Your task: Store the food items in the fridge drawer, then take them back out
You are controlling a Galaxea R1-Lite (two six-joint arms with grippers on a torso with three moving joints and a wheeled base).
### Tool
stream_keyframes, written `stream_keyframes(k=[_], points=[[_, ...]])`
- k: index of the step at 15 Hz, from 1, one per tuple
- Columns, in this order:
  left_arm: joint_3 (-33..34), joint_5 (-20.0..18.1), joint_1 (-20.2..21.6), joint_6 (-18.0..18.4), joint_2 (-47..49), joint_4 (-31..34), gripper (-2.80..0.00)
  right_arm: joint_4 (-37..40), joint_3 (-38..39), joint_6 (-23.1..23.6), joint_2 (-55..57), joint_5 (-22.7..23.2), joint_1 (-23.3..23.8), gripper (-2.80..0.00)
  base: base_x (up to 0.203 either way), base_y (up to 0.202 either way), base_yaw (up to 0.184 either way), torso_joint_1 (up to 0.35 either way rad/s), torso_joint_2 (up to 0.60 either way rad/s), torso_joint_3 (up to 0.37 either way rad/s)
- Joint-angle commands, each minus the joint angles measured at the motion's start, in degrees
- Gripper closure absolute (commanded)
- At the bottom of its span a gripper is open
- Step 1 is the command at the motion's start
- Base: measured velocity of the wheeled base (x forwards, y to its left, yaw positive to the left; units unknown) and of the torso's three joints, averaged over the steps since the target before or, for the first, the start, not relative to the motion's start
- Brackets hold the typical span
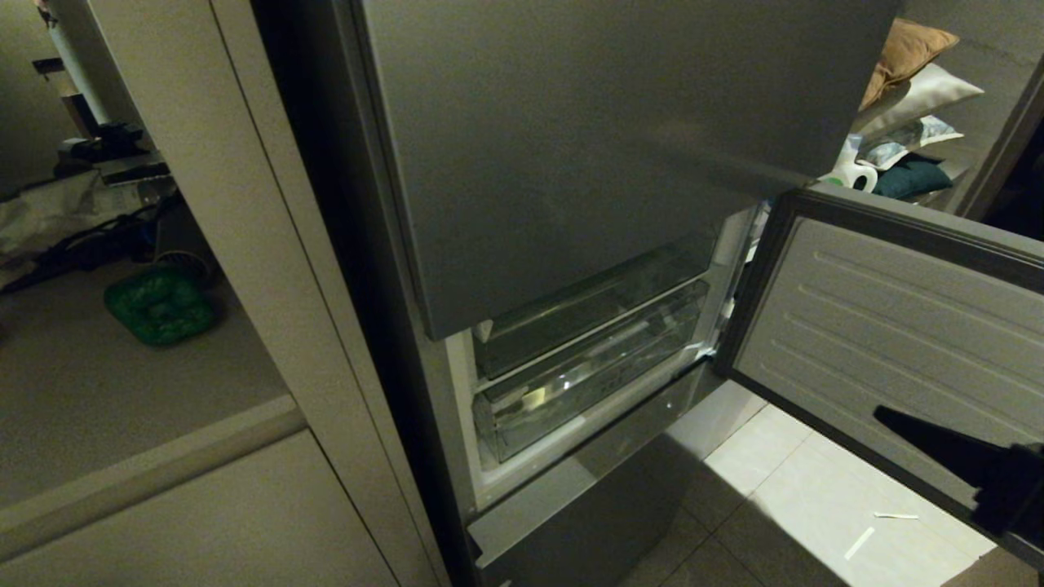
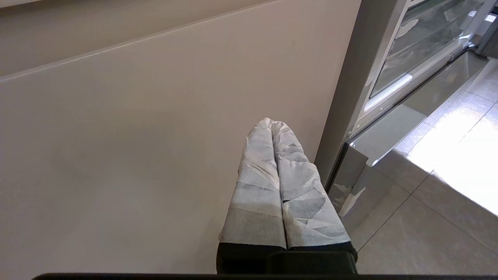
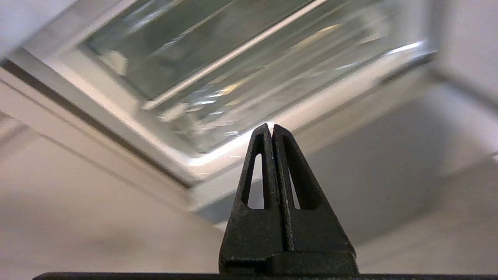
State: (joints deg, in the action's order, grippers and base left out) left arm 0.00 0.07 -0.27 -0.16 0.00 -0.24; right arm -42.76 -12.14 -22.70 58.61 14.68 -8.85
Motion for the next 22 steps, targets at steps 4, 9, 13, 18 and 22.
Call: stream_keyframes(k=[4, 9, 13, 18, 22], points=[[0.0, 0.0, 0.0, 0.0, 0.1, 0.0, 0.00, 21.8, 2.8, 10.0, -27.9, -4.4, 7.9, 0.00, 0.000, 0.000, 0.000, 0.000, 0.00, 0.000], [0.0, 0.0, 0.0, 0.0, 0.1, 0.0, 0.00, 25.1, 1.3, 14.9, -31.0, -5.7, 24.9, 0.00, 0.000, 0.000, 0.000, 0.000, 0.00, 0.000], [0.0, 0.0, 0.0, 0.0, 0.1, 0.0, 0.00, 24.1, 0.3, 15.2, -26.0, -5.1, 39.2, 0.00, 0.000, 0.000, 0.000, 0.000, 0.00, 0.000], [0.0, 0.0, 0.0, 0.0, 0.1, 0.0, 0.00, 14.7, -0.6, 13.8, -15.0, 0.5, 55.8, 0.00, 0.000, 0.000, 0.000, 0.000, 0.00, 0.000], [0.0, 0.0, 0.0, 0.0, 0.1, 0.0, 0.00, 6.1, -1.7, 11.3, -5.9, 2.3, 66.1, 0.00, 0.000, 0.000, 0.000, 0.000, 0.00, 0.000]])
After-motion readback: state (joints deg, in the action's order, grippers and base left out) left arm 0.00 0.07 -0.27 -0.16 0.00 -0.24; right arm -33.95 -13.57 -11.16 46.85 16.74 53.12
